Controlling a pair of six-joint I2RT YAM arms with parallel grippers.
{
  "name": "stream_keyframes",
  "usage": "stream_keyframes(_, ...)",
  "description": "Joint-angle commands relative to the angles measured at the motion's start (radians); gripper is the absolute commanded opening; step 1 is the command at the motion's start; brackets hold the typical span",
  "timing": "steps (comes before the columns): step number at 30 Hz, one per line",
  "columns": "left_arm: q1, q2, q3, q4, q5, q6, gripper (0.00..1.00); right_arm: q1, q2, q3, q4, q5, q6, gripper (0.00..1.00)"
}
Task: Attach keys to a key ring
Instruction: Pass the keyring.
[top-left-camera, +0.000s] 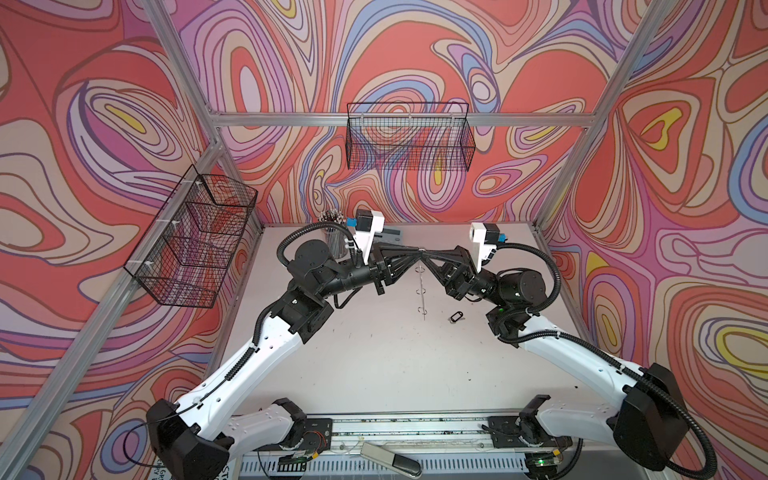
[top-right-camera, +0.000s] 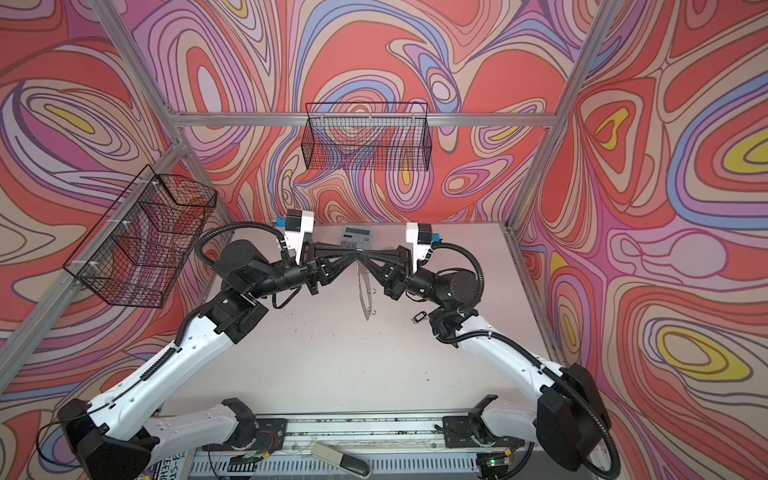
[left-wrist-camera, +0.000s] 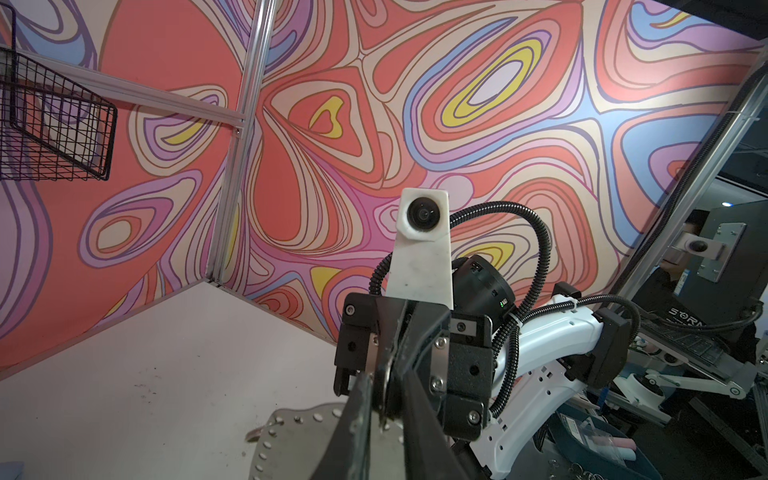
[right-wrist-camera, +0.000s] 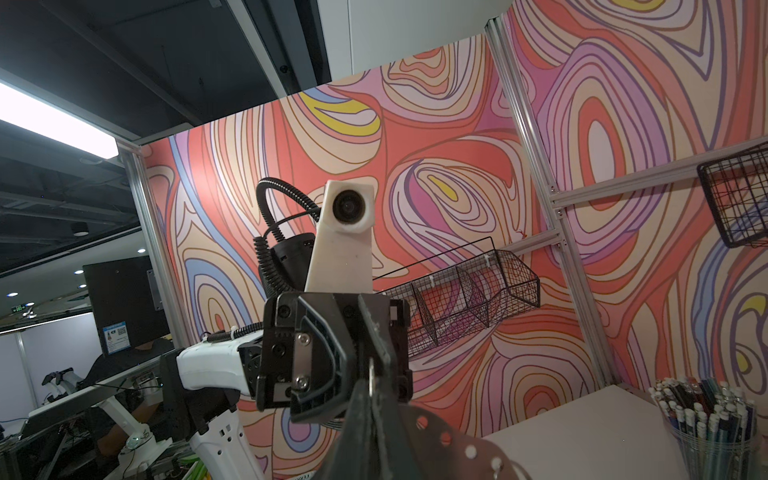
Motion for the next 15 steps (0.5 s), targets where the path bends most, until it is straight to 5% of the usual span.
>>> stream_keyframes(1,-0.003,-0.008,0.028,-0.023,0.001,0.026,0.09,0.005,-0.03,-0.008,0.021,0.008,-0.006,0.0)
stream_keyframes(3,-0.004,-0.01,0.03,-0.029,-0.006,0.031,0.0,0.005,-0.032,-0.008,0.019,0.008,-0.006,0.0)
stream_keyframes(15,-0.002,-0.026,0.032,-0.036,-0.003,0.049,0.0,0.005,-0.111,-0.022,-0.146,0.042,-0.122,0.07)
